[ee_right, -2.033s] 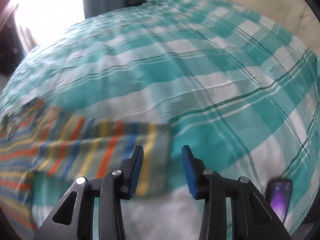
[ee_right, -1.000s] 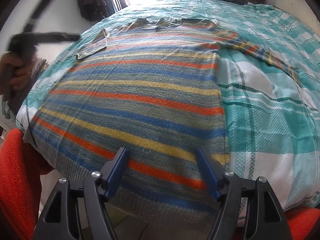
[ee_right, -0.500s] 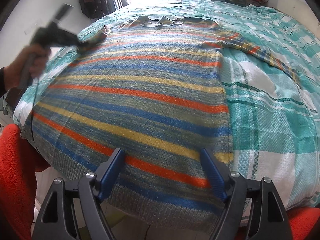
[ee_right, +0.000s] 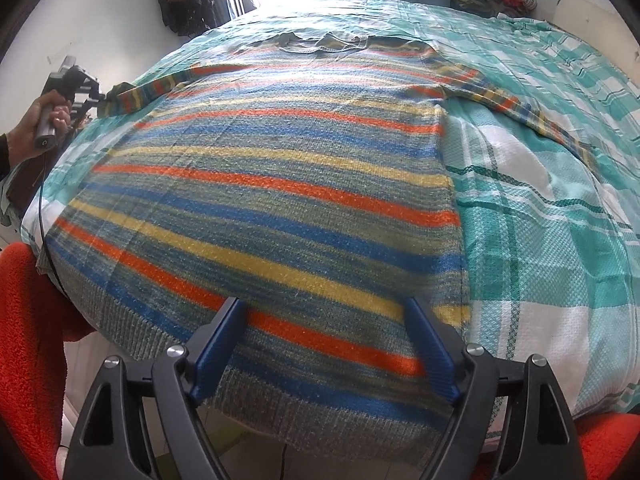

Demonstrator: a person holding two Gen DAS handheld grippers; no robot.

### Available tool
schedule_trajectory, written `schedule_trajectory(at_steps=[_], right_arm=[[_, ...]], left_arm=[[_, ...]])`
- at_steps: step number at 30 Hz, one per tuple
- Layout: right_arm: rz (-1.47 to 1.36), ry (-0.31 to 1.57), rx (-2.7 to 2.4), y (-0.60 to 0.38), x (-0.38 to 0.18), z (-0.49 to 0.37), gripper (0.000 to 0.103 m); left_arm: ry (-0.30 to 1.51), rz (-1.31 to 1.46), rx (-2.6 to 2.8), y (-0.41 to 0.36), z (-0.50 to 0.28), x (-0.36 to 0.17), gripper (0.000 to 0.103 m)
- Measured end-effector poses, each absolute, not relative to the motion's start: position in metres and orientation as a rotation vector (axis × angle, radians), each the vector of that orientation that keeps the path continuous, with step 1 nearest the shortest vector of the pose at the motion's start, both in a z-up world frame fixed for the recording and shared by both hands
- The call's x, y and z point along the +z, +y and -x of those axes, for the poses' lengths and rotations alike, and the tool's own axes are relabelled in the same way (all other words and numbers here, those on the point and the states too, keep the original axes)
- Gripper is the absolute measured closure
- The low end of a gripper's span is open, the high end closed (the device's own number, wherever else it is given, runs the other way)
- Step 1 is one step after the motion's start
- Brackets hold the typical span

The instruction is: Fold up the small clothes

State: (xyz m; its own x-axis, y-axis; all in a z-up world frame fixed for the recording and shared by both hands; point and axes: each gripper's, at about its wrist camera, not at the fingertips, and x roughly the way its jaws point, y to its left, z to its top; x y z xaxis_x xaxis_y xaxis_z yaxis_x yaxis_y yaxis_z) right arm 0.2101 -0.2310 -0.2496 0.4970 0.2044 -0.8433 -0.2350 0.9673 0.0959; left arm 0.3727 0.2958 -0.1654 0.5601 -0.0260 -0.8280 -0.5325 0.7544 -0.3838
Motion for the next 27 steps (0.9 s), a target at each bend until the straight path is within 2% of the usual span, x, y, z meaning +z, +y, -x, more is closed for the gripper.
schedule_trajectory(at_steps=[2,4,6,9,11,13,16,21,22,23,25,27], right_arm=[[0.035,1.016,0.265,-0.231,-0.25,-0.209,0.021],[0.034,1.016,0.265,-0.231,-0.25,-0.209,0.021],[0.035,1.015,0.265,-0.231,-0.25,-0.209,0.021],[0.041,1.013,0.265,-0.23,-0.25,-0.209,0.021],[0.049,1.013,0.268,-0.229,-0.251,-0.209,0.019],[0.064,1.013,0.269,-0.227,-0.252,-0.209,0.017],[0.077,1.013,0.266,-0.225,-0.252,-0.208,0.016],[0.089,1.016,0.252,-0.223,-0.254,-0.209,0.016],[0.094,1.017,0.248,-0.222,-0.254,-0.209,0.015],[0.099,1.018,0.245,-0.22,-0.254,-0.209,0.014],[0.109,1.019,0.24,-0.219,-0.255,-0.209,0.013],[0.112,1.019,0.239,-0.219,-0.255,-0.209,0.013]], left_arm=[[0.974,0.723,0.405,0.312,-0.371,-0.175,0.076],[0.984,0.767,0.463,0.323,-0.363,-0.185,0.067],[0.986,0.802,0.458,0.328,-0.355,-0.191,0.066],[0.98,0.763,0.416,0.324,-0.352,-0.185,0.057],[0.957,0.681,0.398,0.319,-0.359,-0.171,0.045],[0.937,0.589,0.362,0.312,-0.374,-0.157,0.036],[0.982,0.453,0.28,0.295,-0.407,-0.153,0.021],[1.115,0.257,0.097,0.25,-0.456,-0.18,0.021],[1.155,0.219,0.071,0.242,-0.463,-0.192,0.036],[1.189,0.177,0.059,0.235,-0.468,-0.201,0.092],[1.213,0.071,0.114,0.227,-0.475,-0.212,0.102],[1.126,0.04,0.192,0.228,-0.479,-0.203,0.102]])
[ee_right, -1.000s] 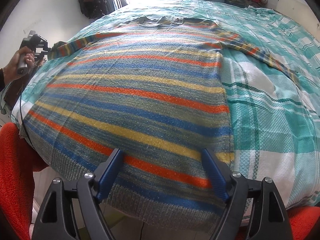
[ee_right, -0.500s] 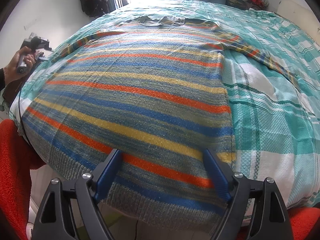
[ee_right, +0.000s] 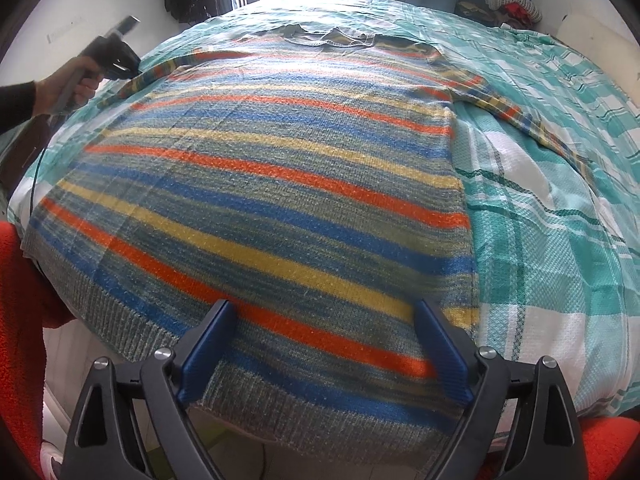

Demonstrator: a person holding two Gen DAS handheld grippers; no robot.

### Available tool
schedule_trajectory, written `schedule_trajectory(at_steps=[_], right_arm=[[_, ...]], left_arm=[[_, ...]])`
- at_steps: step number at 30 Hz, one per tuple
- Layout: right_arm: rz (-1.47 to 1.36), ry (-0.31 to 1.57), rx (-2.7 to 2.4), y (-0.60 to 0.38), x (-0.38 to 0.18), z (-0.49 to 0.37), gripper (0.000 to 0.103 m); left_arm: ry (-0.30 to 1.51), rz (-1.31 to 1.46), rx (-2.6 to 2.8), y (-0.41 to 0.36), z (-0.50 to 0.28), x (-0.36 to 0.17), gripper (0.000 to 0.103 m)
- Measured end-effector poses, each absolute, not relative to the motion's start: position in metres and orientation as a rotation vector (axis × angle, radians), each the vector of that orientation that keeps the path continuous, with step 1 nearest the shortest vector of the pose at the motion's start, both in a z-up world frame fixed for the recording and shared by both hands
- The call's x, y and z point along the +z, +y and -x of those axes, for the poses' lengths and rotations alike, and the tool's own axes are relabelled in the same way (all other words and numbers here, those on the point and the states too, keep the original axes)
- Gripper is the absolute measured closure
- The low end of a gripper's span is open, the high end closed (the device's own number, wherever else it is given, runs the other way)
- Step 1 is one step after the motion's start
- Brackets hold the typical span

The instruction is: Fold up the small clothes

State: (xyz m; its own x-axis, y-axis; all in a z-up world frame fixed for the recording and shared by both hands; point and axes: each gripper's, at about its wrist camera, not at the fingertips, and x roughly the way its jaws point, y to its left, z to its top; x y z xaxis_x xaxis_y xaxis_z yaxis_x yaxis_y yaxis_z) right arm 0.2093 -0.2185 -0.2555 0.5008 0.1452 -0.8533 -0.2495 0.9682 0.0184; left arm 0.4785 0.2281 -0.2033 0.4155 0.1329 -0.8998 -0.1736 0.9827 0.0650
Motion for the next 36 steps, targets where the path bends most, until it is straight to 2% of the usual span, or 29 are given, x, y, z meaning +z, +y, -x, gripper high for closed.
schedule_trajectory(at_steps=[3,6,7,8,10,15,16,17,19,20,27,29,30,31,32,34,36], right_arm=[[0.113,1.02,0.238,-0.218,-0.256,-0.21,0.012],[0.111,1.021,0.239,-0.219,-0.256,-0.21,0.012],[0.11,1.021,0.24,-0.219,-0.256,-0.21,0.012],[0.108,1.019,0.24,-0.219,-0.256,-0.21,0.012],[0.104,1.016,0.241,-0.219,-0.256,-0.209,0.012],[0.103,1.012,0.238,-0.218,-0.257,-0.209,0.011],[0.104,1.012,0.237,-0.217,-0.257,-0.209,0.01],[0.104,1.01,0.235,-0.217,-0.257,-0.209,0.01],[0.106,1.006,0.232,-0.217,-0.257,-0.208,0.01],[0.107,1.006,0.231,-0.217,-0.256,-0.208,0.01],[0.103,1.007,0.231,-0.217,-0.256,-0.207,0.01],[0.103,1.008,0.233,-0.217,-0.256,-0.207,0.01],[0.102,1.008,0.233,-0.217,-0.256,-0.207,0.01],[0.101,1.008,0.234,-0.217,-0.256,-0.207,0.01],[0.1,1.009,0.235,-0.217,-0.256,-0.207,0.009],[0.099,1.009,0.234,-0.217,-0.255,-0.207,0.009],[0.097,1.002,0.236,-0.218,-0.252,-0.205,0.009]], left_arm=[[1.088,0.124,0.237,0.237,-0.484,-0.198,0.101],[1.117,0.152,0.268,0.245,-0.479,-0.198,0.089],[1.112,0.165,0.29,0.253,-0.47,-0.194,0.068],[1.088,0.187,0.309,0.261,-0.457,-0.187,0.042],[1.02,0.236,0.324,0.278,-0.425,-0.174,0.033],[1.094,0.315,0.272,0.276,-0.393,-0.201,0.033],[1.122,0.297,0.271,0.268,-0.393,-0.21,0.038],[1.147,0.285,0.263,0.261,-0.392,-0.22,0.063],[1.143,0.253,0.269,0.251,-0.389,-0.227,0.091],[1.136,0.216,0.298,0.248,-0.389,-0.226,0.097],[1.163,0.038,0.39,0.235,-0.396,-0.223,0.097],[1.17,0.01,0.394,0.228,-0.397,-0.224,0.086],[1.165,0.0,0.411,0.226,-0.397,-0.222,0.075],[1.163,-0.008,0.437,0.225,-0.394,-0.219,0.047],[1.149,-0.014,0.474,0.224,-0.388,-0.212,0.024],[1.076,-0.008,0.502,0.221,-0.37,-0.192,0.015],[1.041,0.015,0.483,0.217,-0.348,-0.175,0.014]])
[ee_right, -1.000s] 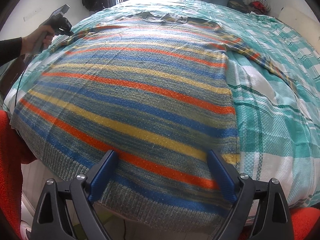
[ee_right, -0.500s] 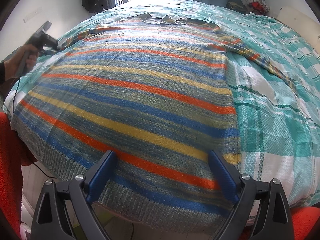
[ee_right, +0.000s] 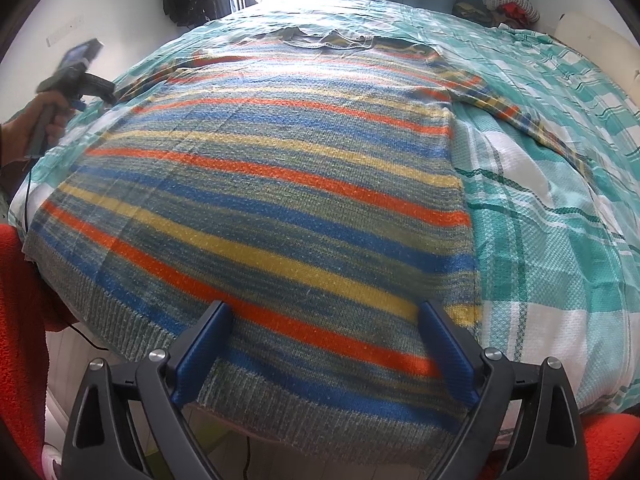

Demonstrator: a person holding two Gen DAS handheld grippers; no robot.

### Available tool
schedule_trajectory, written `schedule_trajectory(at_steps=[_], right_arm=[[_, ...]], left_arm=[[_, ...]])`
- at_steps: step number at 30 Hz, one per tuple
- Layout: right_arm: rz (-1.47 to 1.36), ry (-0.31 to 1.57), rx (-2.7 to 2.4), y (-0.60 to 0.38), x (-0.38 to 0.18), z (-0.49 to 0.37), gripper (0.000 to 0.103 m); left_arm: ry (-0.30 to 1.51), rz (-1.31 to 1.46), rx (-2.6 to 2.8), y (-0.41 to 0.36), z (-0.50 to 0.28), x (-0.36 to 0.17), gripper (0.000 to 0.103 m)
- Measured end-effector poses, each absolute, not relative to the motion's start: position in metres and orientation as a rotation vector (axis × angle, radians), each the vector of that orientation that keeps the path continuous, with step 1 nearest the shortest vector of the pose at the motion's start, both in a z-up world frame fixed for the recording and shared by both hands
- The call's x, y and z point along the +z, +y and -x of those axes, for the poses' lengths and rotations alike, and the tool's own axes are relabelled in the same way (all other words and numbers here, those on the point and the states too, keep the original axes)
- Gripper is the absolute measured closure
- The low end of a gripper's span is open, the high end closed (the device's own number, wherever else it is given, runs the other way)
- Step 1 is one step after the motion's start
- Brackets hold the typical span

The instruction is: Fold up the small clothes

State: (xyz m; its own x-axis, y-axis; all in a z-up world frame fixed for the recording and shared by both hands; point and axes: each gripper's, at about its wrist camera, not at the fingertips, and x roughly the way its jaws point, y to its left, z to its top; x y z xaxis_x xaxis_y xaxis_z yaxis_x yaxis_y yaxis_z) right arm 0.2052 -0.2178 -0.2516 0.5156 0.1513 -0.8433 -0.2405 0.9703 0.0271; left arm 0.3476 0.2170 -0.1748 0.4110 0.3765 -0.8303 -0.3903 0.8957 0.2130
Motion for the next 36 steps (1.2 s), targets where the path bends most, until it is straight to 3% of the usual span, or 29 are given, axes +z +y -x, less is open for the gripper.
schedule_trajectory(at_steps=[10,19,23,29,36], right_arm=[[0.076,0.822,0.237,-0.219,-0.215,-0.188,0.009],[0.072,0.882,0.223,-0.224,-0.233,-0.19,0.009],[0.095,0.956,0.214,-0.225,-0.252,-0.192,0.009],[0.119,0.967,0.224,-0.221,-0.264,-0.191,0.0],[0.115,0.959,0.219,-0.22,-0.272,-0.191,0.0]], left_arm=[[0.899,0.011,0.234,0.11,-0.217,-0.114,0.007],[1.0,-0.028,0.013,0.012,-0.157,-0.166,0.006],[1.1,-0.062,-0.023,0.005,-0.151,-0.205,0.004],[1.074,-0.03,-0.047,0.009,-0.148,-0.213,0.0],[1.029,-0.04,-0.068,0.01,-0.143,-0.219,0.0]])
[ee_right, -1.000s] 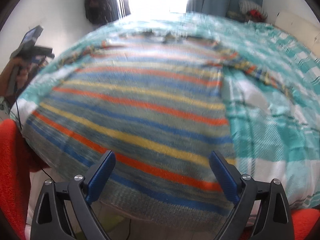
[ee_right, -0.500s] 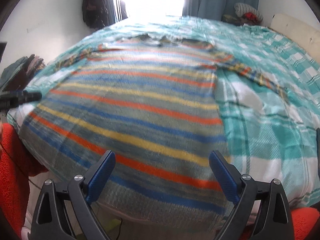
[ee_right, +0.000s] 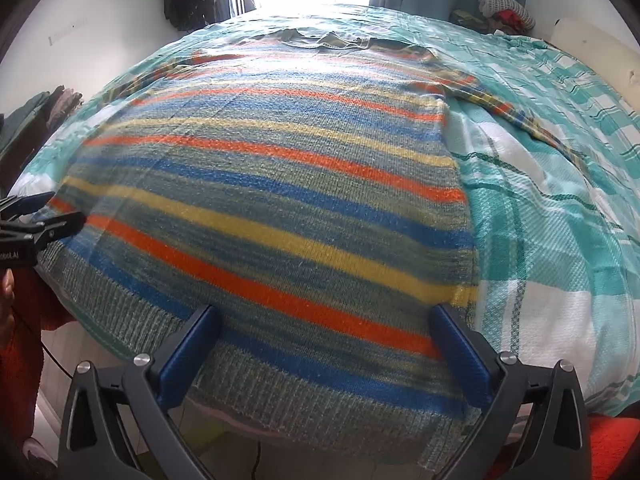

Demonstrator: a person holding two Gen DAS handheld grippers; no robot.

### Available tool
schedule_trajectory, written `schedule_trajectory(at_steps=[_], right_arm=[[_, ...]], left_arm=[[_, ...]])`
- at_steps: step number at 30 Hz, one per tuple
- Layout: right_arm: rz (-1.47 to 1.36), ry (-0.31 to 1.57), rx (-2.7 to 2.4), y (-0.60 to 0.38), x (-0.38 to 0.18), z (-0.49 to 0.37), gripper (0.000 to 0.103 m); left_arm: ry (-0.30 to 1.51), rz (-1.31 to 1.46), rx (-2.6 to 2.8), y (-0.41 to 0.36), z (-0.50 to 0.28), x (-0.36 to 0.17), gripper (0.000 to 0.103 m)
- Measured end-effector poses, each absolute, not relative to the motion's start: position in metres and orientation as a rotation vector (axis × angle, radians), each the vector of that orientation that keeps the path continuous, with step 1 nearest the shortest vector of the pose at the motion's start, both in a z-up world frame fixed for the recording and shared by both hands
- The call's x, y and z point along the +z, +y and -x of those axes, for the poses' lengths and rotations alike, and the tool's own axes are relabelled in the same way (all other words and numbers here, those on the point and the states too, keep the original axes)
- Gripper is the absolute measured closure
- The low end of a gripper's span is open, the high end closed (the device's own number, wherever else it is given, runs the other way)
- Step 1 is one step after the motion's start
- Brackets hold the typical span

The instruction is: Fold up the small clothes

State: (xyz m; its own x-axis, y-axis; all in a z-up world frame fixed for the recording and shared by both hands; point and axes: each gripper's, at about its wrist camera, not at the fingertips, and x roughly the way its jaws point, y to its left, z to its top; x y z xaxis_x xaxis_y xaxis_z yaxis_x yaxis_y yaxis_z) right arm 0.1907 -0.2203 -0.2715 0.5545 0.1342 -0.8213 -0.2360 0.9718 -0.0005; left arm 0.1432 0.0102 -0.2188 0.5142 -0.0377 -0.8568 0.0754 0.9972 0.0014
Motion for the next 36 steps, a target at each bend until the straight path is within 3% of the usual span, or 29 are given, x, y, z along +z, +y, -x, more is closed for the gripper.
schedule_trajectory(at_steps=[36], right_arm=[[0.142,0.928,0.202,-0.2161,-0.275,-0.1872,0.0]], left_arm=[[1.029,-0.045,-0.068,0.0084,-0.1431,-0.2225,0.0]])
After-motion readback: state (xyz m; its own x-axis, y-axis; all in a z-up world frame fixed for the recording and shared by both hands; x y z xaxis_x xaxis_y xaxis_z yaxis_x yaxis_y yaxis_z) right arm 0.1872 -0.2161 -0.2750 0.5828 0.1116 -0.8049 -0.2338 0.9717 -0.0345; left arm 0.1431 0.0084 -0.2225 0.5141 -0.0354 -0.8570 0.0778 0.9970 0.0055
